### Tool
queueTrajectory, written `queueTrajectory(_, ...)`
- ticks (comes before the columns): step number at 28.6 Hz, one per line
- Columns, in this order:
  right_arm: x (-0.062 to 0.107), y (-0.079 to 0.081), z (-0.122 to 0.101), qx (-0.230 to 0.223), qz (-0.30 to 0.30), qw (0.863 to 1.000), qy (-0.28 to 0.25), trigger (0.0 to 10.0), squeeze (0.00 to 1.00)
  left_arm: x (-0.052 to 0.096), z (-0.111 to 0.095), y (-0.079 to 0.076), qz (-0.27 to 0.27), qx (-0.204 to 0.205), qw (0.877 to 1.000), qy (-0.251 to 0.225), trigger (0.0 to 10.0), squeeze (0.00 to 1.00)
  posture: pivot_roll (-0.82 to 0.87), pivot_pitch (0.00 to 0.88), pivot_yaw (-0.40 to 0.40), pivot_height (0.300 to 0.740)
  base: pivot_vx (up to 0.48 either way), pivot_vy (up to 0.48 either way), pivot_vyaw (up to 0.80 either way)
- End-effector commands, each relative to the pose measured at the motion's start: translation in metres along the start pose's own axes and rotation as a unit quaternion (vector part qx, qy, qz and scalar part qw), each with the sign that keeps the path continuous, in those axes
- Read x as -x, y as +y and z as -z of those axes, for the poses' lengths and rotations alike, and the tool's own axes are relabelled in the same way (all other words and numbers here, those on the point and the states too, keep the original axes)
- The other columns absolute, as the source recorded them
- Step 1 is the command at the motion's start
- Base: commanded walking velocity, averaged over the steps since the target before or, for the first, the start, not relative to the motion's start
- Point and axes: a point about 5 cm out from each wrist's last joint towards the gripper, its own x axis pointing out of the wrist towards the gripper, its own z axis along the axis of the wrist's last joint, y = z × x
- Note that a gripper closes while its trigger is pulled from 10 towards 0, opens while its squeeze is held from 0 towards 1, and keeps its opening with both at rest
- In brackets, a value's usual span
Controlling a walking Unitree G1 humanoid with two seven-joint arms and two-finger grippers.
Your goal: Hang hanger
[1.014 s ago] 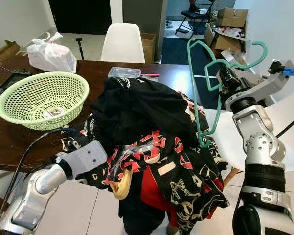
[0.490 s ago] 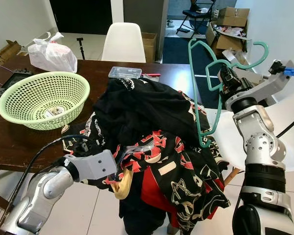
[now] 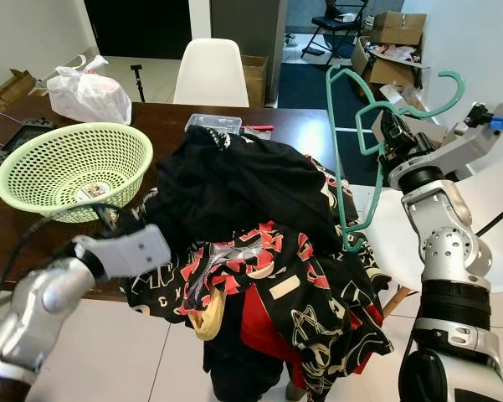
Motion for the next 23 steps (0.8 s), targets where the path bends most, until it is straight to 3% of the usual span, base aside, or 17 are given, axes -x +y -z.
queueTrajectory(1, -0.002, 0.003, -0.004, -0.01, -0.008, 1.0, -0.013, 10.0, 0.0, -0.001, -0.009, 0.005, -0.001, 0.036, 0.999, -0.019, 0.0, 0.0, 0.04, 0.09, -0.021, 0.74, 0.0, 0.0, 0.0)
queueTrajectory(2, -0.002, 0.006, -0.005, -0.024, -0.022, 0.999, -0.014, 10.0, 0.0, -0.007, -0.031, 0.02, 0.005, 0.114, 0.991, -0.072, 0.0, 0.0, 0.04, 0.088, -0.023, 0.74, 0.0, 0.0, 0.0)
queueTrajectory(3, -0.002, 0.012, -0.006, -0.044, -0.054, 0.997, -0.015, 10.0, 0.0, -0.01, -0.057, 0.04, 0.022, 0.173, 0.975, -0.14, 0.0, 0.0, 0.05, 0.08, -0.025, 0.74, 0.0, 0.0, 0.0)
queueTrajectory(4, -0.002, 0.012, -0.006, -0.044, -0.054, 0.997, -0.015, 10.0, 0.0, -0.01, -0.057, 0.04, 0.022, 0.173, 0.975, -0.14, 0.0, 0.0, 0.05, 0.08, -0.025, 0.74, 0.0, 0.0, 0.0)
queueTrajectory(5, -0.001, 0.018, -0.007, -0.059, -0.086, 0.994, -0.017, 10.0, 0.0, -0.011, -0.081, 0.056, 0.048, 0.215, 0.955, -0.2, 0.0, 0.0, 0.05, 0.079, -0.025, 0.74, 0.0, 0.0, 0.0)
queueTrajectory(6, -0.001, 0.018, -0.007, -0.059, -0.086, 0.994, -0.017, 10.0, 0.0, -0.011, -0.081, 0.056, 0.048, 0.215, 0.955, -0.2, 0.0, 0.0, 0.05, 0.079, -0.025, 0.74, 0.0, 0.0, 0.0)
queueTrajectory(7, 0.001, 0.029, -0.007, -0.07, -0.132, 0.989, -0.02, 10.0, 0.0, -0.008, -0.111, 0.081, 0.083, 0.242, 0.927, -0.276, 0.0, 0.0, 0.06, 0.065, -0.022, 0.74, 0.0, 0.0, 0.0)
queueTrajectory(9, 0.003, 0.039, -0.008, -0.08, -0.174, 0.981, -0.025, 10.0, 0.0, -0.002, -0.152, 0.12, 0.113, 0.258, 0.887, -0.367, 0.0, 0.0, 0.07, 0.053, -0.021, 0.74, 0.0, 0.0, 0.0)
queueTrajectory(11, 0.002, 0.038, -0.007, -0.084, -0.164, 0.982, -0.03, 10.0, 0.0, 0.001, -0.176, 0.144, 0.113, 0.264, 0.864, -0.413, 0.0, 0.0, 0.07, 0.048, -0.016, 0.74, 0.0, 0.0, 0.0)
queueTrajectory(12, 0.001, 0.036, -0.006, -0.085, -0.156, 0.984, -0.031, 10.0, 0.0, 0.002, -0.182, 0.149, 0.113, 0.265, 0.859, -0.424, 0.0, 0.0, 0.07, 0.046, -0.015, 0.74, 0.0, 0.0, 0.0)
queueTrajectory(13, -0.001, 0.029, -0.007, -0.077, -0.128, 0.988, -0.035, 10.0, 0.0, 0.002, -0.188, 0.149, 0.119, 0.267, 0.853, -0.432, 2.8, 0.0, 0.07, 0.04, -0.011, 0.74, 0.0, 0.0, 0.0)
queueTrajectory(14, -0.003, 0.017, -0.008, -0.066, -0.083, 0.993, -0.043, 10.0, 0.0, 0.003, -0.193, 0.146, 0.13, 0.273, 0.847, -0.437, 7.0, 0.0, 0.07, 0.034, -0.008, 0.74, 0.0, 0.0, 0.0)
queueTrajectory(15, -0.004, 0.009, -0.01, -0.058, -0.053, 0.996, -0.047, 10.0, 0.0, 0.003, -0.195, 0.144, 0.138, 0.277, 0.843, -0.44, 7.0, 0.0, 0.06, 0.033, -0.007, 0.74, 0.0, 0.0, 0.0)
queueTrajectory(17, -0.004, -0.006, -0.013, -0.05, -0.006, 0.997, -0.056, 10.0, 0.0, 0.003, -0.197, 0.135, 0.154, 0.285, 0.838, -0.44, 10.0, 0.0, 0.06, 0.028, -0.006, 0.74, 0.0, 0.0, 0.0)
queueTrajectory(23, -0.002, -0.021, -0.018, -0.023, 0.032, 0.997, -0.058, 10.0, 0.0, 0.0, -0.189, 0.119, 0.183, 0.325, 0.834, -0.408, 10.0, 0.0, 0.06, 0.023, -0.007, 0.74, 0.0, 0.0, 0.0)
